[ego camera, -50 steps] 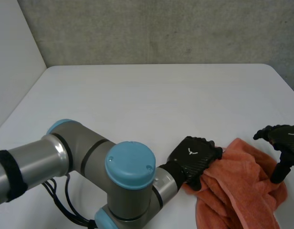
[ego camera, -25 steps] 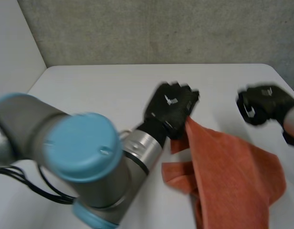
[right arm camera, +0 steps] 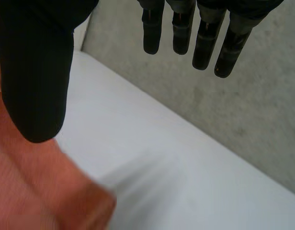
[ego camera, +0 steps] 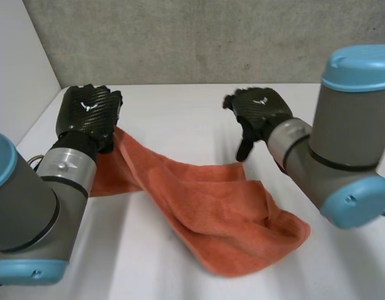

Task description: Fold the laundry

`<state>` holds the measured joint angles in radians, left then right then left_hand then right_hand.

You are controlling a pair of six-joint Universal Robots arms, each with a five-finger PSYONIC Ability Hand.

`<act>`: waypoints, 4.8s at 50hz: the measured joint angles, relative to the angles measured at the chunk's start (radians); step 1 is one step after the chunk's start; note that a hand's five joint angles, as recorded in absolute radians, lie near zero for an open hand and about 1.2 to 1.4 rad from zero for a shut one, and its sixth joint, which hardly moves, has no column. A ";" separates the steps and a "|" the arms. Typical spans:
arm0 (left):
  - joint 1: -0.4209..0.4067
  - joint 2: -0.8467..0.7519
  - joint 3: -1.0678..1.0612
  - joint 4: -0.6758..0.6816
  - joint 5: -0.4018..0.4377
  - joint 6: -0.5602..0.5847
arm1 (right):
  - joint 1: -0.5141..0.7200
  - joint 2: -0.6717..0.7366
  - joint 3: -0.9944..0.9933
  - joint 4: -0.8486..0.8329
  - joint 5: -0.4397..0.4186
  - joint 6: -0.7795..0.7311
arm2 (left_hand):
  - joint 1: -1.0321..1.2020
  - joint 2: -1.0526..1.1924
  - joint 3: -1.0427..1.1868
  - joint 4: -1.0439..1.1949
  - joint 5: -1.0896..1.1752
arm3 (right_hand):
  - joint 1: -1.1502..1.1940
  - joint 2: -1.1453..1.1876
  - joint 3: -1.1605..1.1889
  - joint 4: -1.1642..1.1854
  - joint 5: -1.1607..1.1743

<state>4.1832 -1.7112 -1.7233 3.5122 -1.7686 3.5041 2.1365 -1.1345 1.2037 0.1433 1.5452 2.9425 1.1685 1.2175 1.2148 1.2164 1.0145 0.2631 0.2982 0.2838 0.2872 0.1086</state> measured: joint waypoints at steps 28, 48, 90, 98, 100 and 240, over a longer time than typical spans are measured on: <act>0.069 -0.314 0.167 0.126 0.011 0.032 | 0.174 -0.260 0.568 -0.017 -0.099 0.075 | 0.000 0.000 0.000 0.000 0.000 | 0.287 0.342 0.359 0.356 0.343; 0.074 -0.298 0.146 0.116 0.012 0.029 | 0.160 -0.055 0.591 -0.310 -0.032 -0.043 | 0.000 0.000 0.000 0.000 0.000 | 0.098 0.119 0.124 0.118 0.128; 0.114 -0.003 0.194 0.263 -0.006 -0.236 | -0.191 -0.141 -0.159 -0.265 -0.179 -0.174 | 0.010 0.000 0.001 0.000 0.020 | 0.707 0.877 0.897 0.900 0.866; 0.110 0.040 0.057 0.163 0.029 -0.263 | -0.260 -0.130 -0.022 -0.171 -0.299 -0.164 | 0.017 0.000 0.001 0.000 0.020 | 0.707 0.877 0.897 0.900 0.871; 0.106 0.024 -0.019 0.113 0.050 -0.259 | -0.301 -0.092 0.040 -0.108 -0.340 -0.177 | 0.017 0.000 0.001 0.000 0.020 | 0.707 0.877 0.897 0.900 0.871; 0.230 0.108 -0.093 -0.008 0.099 -0.122 | -0.527 -0.403 0.422 0.103 -0.250 -0.402 | 0.022 0.000 0.000 0.000 0.016 | 0.712 0.880 0.897 0.901 0.878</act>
<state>4.4128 -1.6033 -1.8158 3.5039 -1.6698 3.3820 1.6098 -1.5376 1.6256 0.2461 1.2949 2.5406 1.1909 1.2172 1.2148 1.2161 1.0303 0.9749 1.1782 1.1810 1.1886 0.9868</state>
